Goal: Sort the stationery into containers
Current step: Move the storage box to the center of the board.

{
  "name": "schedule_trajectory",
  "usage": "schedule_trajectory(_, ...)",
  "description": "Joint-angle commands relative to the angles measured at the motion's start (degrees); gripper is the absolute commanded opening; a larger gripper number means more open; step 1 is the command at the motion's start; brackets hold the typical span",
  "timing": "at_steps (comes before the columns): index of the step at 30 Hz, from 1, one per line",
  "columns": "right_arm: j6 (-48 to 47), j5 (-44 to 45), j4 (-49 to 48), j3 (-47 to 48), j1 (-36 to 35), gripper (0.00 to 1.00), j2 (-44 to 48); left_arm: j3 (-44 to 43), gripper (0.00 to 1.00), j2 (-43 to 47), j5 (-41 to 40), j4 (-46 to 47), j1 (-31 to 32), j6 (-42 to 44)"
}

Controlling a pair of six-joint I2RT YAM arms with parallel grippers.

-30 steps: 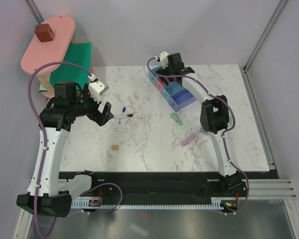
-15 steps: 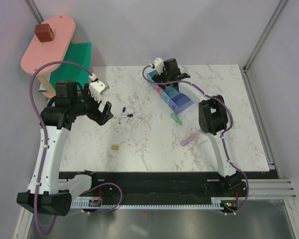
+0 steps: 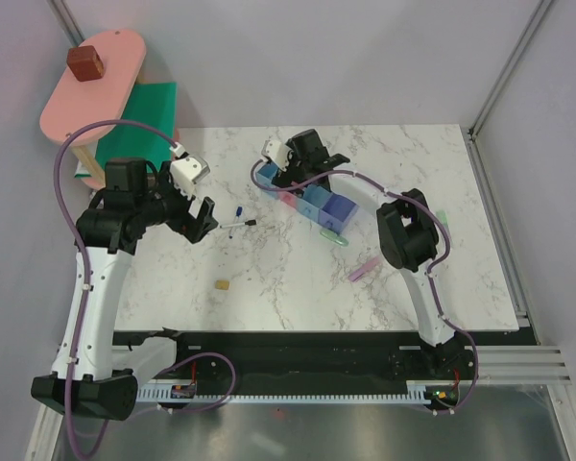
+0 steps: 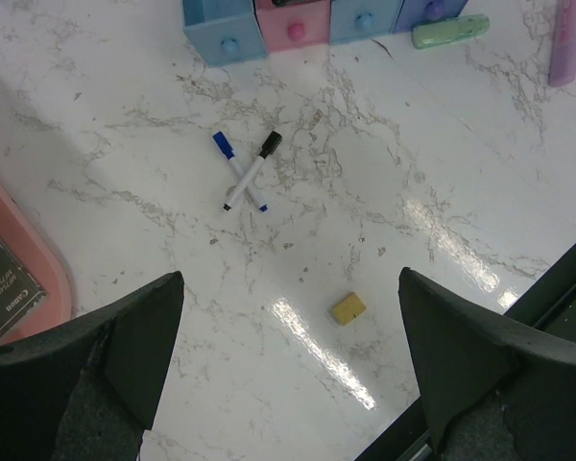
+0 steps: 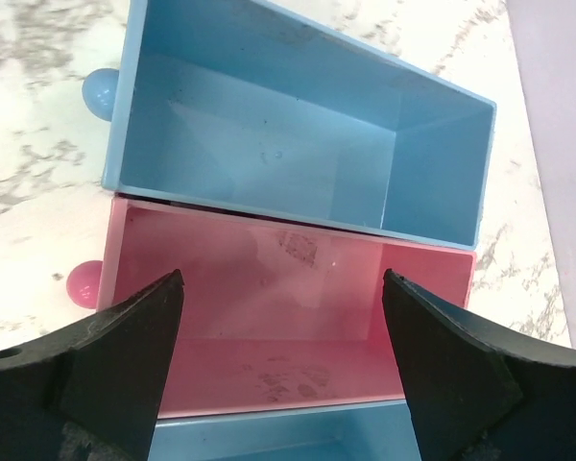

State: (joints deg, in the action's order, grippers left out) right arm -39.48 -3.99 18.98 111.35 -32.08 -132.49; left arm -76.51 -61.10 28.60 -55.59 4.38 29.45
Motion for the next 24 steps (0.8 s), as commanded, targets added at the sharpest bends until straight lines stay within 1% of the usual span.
schedule_trajectory(1,-4.2,-1.04,3.97,-2.97,-1.59,0.91,3.19,0.57,1.0,1.86,-0.04,1.1,0.36,0.17)
schedule_trajectory(2,-4.37,0.46,2.65,-3.33,-1.76,0.91,3.72,0.83,1.0,2.04,0.05,1.01,0.28,-0.01)
schedule_trajectory(3,-4.37,2.13,-0.67,-3.77,-1.76,0.92,4.94,0.92,1.0,2.21,0.14,1.1,0.28,-0.18)
schedule_trajectory(4,-4.46,5.8,-1.83,-3.68,-1.85,0.92,5.57,1.1,1.0,2.39,0.4,1.1,0.28,-0.27)
schedule_trajectory(5,-4.46,6.88,-2.28,-3.08,-1.85,0.93,6.09,1.36,1.0,2.74,0.49,1.19,0.36,-0.27)
schedule_trajectory(7,-1.49,7.86,-2.64,-0.8,-1.59,0.93,8.55,1.54,1.0,3.0,0.67,1.28,0.36,-0.45)
schedule_trajectory(8,-0.52,5.94,-2.03,-0.35,-1.06,0.94,9.6,1.63,1.0,3.01,0.75,1.28,0.36,-0.54)
schedule_trajectory(10,1.6,4.08,2.79,0.35,-0.71,0.95,13.21,1.63,1.0,3.44,1.1,1.28,0.36,-0.71)
schedule_trajectory(11,1.69,-1.32,5.69,0.53,-0.53,0.96,14.26,1.54,1.0,3.53,1.11,1.19,0.36,-0.62)
schedule_trajectory(12,1.43,-3.2,11.98,0.53,-0.36,0.96,16.19,1.45,1.0,4.05,1.11,1.19,0.36,-0.54)
schedule_trajectory(14,0.12,-6.8,18.43,-0.08,-0.27,0.96,17.78,1.36,1.0,4.32,0.93,1.1,0.36,0.08)
schedule_trajectory(15,-0.33,-9.61,24.29,-0.52,-0.09,0.96,19.09,1.28,1.0,4.41,0.84,1.1,0.36,0.25)
schedule_trajectory(18,-3.05,-13.22,31.87,-4.81,0.96,0.95,22.08,0.93,1.0,4.59,1.11,0.93,0.36,0.43)
schedule_trajectory(21,-4.72,-15.34,35.94,-9.91,2.19,0.94,24.55,0.4,1.0,4.59,1.46,0.84,0.36,0.43)
schedule_trajectory(24,-6.13,-17.54,40.42,-10.54,3.33,0.93,24.91,-0.13,1.0,4.76,1.98,0.84,0.45,0.26)
